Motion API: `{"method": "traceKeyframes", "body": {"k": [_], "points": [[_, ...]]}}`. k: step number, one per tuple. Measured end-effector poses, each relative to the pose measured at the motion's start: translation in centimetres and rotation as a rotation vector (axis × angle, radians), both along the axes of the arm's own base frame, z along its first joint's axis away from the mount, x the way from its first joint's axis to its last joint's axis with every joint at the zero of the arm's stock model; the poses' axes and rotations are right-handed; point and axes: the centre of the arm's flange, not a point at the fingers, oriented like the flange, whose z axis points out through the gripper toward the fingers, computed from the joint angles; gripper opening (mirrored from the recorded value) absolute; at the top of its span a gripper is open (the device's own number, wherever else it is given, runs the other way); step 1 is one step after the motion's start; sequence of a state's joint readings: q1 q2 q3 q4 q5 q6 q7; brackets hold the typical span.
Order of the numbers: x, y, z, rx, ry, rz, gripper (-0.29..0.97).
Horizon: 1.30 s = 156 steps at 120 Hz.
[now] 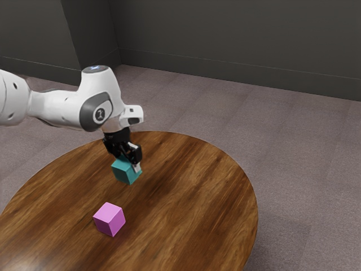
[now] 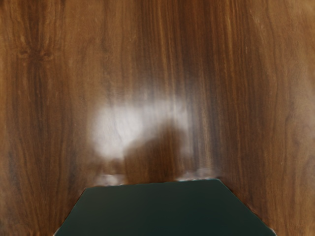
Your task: Pick up the blue block with one arm, and put the blue block on the pink block with one arm
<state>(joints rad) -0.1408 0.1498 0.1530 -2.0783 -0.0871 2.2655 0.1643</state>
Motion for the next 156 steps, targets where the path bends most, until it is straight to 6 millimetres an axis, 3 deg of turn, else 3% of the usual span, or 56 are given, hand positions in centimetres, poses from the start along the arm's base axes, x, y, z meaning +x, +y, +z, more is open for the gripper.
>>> {"method": "traceKeyframes", "body": {"k": [15, 40, 66, 96, 156], "points": [[-4.3, 0.0, 1.1, 0.003, 0.026, 0.002, 0.30], [-9.4, -0.5, 2.0, 0.015, 0.068, 0.001, 0.29], [-13.4, -1.8, 2.2, 0.018, 0.098, 0.001, 0.29], [-14.2, -3.0, 2.0, 0.029, 0.115, 0.015, 0.29], [-13.5, -3.0, 1.4, 0.045, 0.117, 0.054, 0.29]]}}
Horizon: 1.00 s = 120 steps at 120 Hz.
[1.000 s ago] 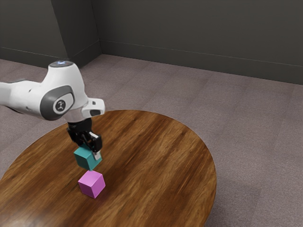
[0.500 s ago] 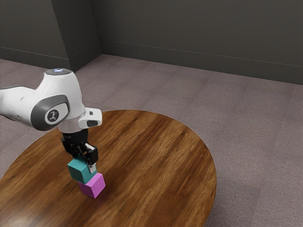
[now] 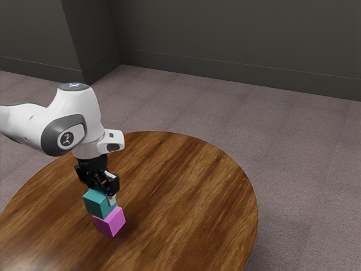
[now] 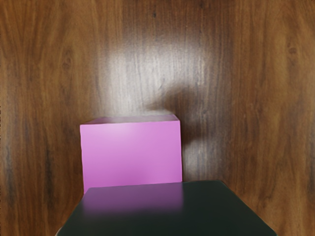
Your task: Pick up the blue block with one arm, and put the blue block on the pink block with one arm
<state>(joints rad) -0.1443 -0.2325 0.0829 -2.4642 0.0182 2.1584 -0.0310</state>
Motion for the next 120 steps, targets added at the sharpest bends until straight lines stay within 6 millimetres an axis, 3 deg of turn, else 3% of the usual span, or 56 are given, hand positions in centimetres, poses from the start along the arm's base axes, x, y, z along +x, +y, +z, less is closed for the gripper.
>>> {"method": "traceKeyframes", "body": {"k": [78, 120], "points": [[0.9, 0.9, 0.9, 0.017, -0.026, 0.008, 0.29], [1.5, 1.0, -2.2, 0.023, 0.025, 0.008, 0.29]]}}
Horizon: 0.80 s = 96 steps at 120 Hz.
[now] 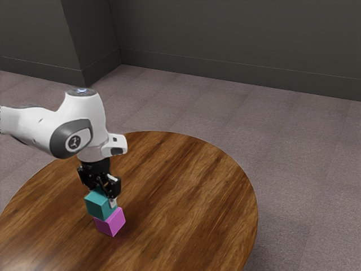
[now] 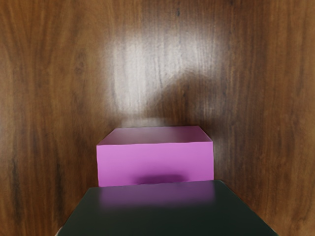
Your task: Pick up the blue block with one arm, and put the blue block on the pink block with one arm
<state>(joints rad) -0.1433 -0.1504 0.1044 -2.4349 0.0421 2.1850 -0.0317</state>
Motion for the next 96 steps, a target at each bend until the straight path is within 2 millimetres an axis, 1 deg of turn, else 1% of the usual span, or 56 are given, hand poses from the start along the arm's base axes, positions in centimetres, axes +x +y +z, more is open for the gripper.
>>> {"method": "traceKeyframes", "body": {"k": [16, 24, 47, 78, 96], "points": [[0.2, 0.0, -1.1, 0.002, 0.013, -0.001, 0.29], [0.3, 0.0, -1.4, 0.002, 0.013, -0.001, 0.29], [0.9, 0.0, -0.8, -0.001, -0.013, 0.000, 0.29], [1.3, 0.0, -1.6, 0.000, -0.018, -0.001, 0.29], [1.2, 0.0, -1.0, -0.003, -0.039, 0.001, 0.29]]}}
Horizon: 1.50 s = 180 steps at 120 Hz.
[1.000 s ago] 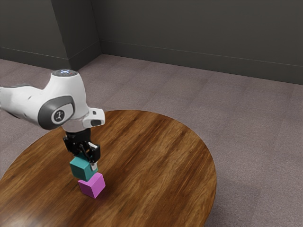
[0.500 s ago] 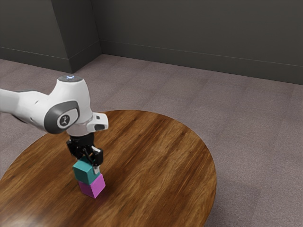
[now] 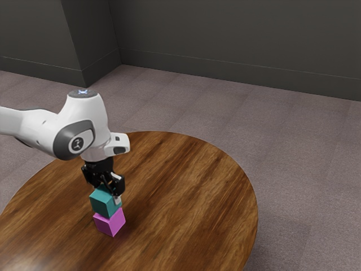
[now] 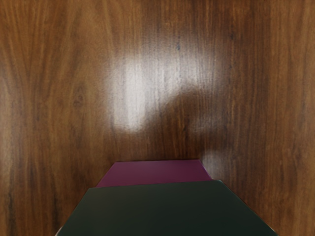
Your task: Pick up the blue block with one arm, and put the blue block on the pink block with one arm
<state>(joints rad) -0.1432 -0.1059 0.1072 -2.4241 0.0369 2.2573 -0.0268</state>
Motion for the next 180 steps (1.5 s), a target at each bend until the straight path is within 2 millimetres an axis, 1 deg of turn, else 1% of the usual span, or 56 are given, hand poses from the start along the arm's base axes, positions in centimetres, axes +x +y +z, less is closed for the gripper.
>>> {"method": "traceKeyframes", "body": {"k": [26, 43, 103, 133, 151, 159, 167, 180], "points": [[-0.1, 0.0, 0.2, -0.001, -0.008, 0.000, 0.29], [-0.5, 0.0, 0.0, -0.001, -0.001, 0.001, 0.29], [-0.9, 0.0, -0.1, -0.001, 0.005, 0.005, 0.29], [-0.8, 0.0, -0.9, 0.001, 0.019, 0.006, 0.29], [-0.8, 0.0, -1.0, 0.002, 0.018, 0.006, 0.30], [-0.7, 0.0, -1.2, 0.002, 0.021, 0.006, 0.32], [-0.7, 0.0, -1.5, -0.001, 0.027, 0.006, 0.41], [-0.7, -0.1, -1.6, -0.007, 0.030, 0.002, 0.52]]}}
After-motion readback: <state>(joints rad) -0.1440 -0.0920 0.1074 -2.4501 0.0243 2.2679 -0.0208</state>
